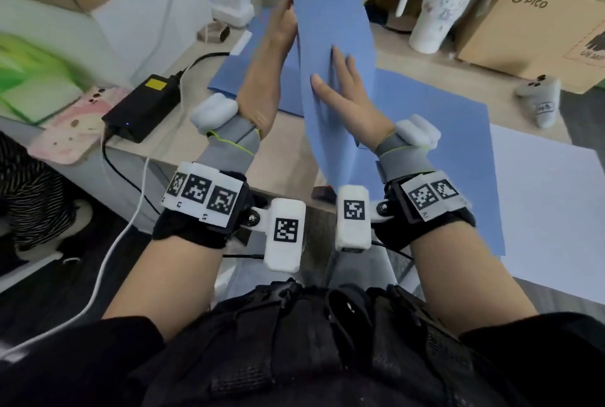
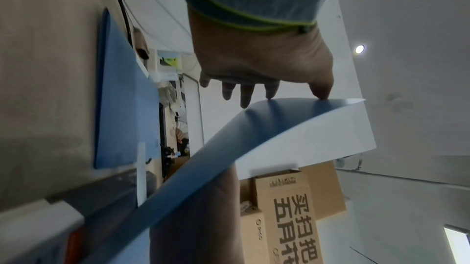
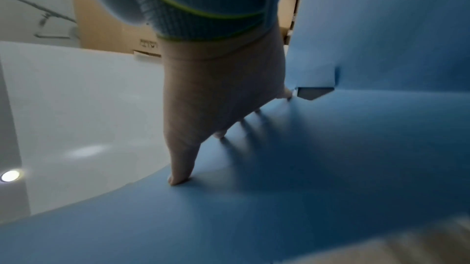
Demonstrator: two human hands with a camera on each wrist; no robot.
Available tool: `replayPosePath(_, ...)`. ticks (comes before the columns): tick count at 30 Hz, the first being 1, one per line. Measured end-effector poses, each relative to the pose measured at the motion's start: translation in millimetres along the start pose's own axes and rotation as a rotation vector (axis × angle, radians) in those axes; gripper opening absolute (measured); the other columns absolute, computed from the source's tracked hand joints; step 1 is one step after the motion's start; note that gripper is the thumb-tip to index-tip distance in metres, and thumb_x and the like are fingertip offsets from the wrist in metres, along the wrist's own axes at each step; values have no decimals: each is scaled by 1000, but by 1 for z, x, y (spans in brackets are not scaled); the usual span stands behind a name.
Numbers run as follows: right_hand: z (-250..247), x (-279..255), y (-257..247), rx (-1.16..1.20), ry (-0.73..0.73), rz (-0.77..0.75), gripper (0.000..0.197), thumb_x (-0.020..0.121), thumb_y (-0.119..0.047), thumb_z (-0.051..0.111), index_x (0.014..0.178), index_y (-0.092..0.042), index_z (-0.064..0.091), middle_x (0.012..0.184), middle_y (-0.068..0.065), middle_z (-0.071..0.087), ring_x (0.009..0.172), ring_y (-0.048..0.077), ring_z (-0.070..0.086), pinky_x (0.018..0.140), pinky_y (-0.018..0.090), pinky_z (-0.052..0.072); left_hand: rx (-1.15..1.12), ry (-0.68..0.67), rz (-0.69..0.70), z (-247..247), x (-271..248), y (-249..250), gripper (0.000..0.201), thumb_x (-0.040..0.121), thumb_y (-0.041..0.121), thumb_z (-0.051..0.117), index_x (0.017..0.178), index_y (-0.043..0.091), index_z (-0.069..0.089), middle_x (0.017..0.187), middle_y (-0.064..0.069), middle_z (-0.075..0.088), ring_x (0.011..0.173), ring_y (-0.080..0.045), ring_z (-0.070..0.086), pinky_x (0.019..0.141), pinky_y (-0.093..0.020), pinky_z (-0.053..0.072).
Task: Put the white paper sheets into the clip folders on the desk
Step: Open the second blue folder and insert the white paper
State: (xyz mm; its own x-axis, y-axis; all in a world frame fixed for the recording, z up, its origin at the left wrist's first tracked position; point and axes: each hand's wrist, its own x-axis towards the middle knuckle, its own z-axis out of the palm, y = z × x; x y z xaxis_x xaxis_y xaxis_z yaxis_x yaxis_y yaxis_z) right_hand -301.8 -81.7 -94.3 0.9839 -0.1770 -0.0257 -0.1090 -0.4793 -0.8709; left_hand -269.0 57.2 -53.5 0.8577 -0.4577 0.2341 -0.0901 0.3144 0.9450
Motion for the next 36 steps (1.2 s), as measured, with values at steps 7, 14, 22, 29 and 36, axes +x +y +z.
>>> replayPosePath(7,36,8,3,-327,-63,190,80,88,-67,38,150,-36,-1,158,-6,-18,146,19,-17,114,58,-11,88,202,-37,-46,1,-15,56,88,30,37,137,3,42,123,-1,59,120,-12,51,104,-28,38)
replayPosePath(14,46,15,17,-469,-90,289,91,78,-79,36,149,-38,-5,156,-9,-24,144,19,-24,112,61,-14,99,432,-109,-69,-6,-20,33,75,36,57,87,8,69,94,-13,67,90,-20,58,86,-37,46)
replayPosePath(22,49,15,24,-602,-112,305,93,81,-77,35,150,-32,-7,156,-5,-27,143,24,-28,110,62,-14,467,461,-92,-88,-8,-25,28,81,30,56,94,10,71,96,-7,69,88,-8,65,78,-15,52)
replayPosePath(29,45,16,21,-542,-85,354,85,88,-66,39,151,-25,-1,157,-1,-23,143,26,-26,112,58,-13,874,3,-186,-71,-5,-70,44,92,12,53,135,12,48,147,-7,41,142,-19,31,119,-30,20)
replayPosePath(36,27,9,22,-318,-68,351,73,92,-48,49,151,-21,15,159,-1,-17,144,20,-24,117,49,-12,1243,-219,-311,-36,3,-96,55,93,34,50,144,35,30,159,6,14,149,-24,0,115,-56,-4)
